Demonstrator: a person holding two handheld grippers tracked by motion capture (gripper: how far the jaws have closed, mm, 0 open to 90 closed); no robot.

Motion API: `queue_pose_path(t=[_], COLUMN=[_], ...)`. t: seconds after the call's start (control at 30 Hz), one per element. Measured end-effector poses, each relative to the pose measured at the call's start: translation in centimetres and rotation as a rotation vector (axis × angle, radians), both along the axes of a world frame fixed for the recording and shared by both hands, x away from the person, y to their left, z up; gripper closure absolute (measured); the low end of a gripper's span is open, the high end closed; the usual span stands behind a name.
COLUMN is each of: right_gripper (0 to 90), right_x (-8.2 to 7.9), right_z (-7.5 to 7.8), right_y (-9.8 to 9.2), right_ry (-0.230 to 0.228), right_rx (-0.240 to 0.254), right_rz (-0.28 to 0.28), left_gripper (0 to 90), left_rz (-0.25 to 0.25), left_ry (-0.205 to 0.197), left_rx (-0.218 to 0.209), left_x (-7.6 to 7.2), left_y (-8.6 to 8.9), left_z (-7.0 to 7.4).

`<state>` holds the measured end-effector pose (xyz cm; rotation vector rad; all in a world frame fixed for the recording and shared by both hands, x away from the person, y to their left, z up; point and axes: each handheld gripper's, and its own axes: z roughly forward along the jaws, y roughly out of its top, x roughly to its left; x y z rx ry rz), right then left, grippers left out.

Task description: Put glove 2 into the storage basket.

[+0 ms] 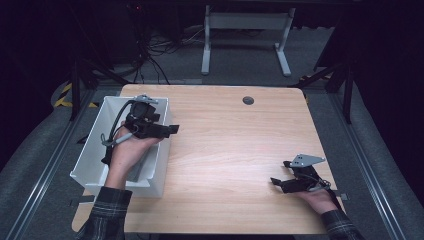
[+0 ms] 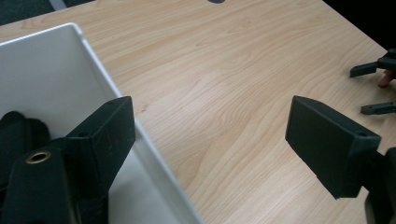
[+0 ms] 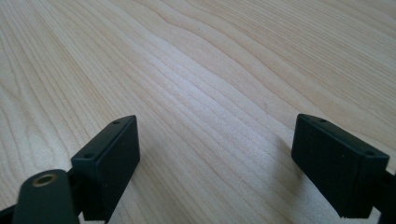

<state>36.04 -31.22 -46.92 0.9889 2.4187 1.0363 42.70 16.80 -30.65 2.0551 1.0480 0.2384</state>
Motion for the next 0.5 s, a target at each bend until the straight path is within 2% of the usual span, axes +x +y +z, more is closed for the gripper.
queue_pose_path(t=[0.5], right_gripper=[15.6], right_x=[0.0], right_z=[0.0], right_y=[0.0], right_ry=[0.000], right_rx=[0.000], right_rz=[0.000], left_gripper=[17.2], left_rz=[-0.070], left_ry=[-0.017], left_rx=[-0.025], left_x=[-0.9], left_y=[-5.2], left_z=[-0.2])
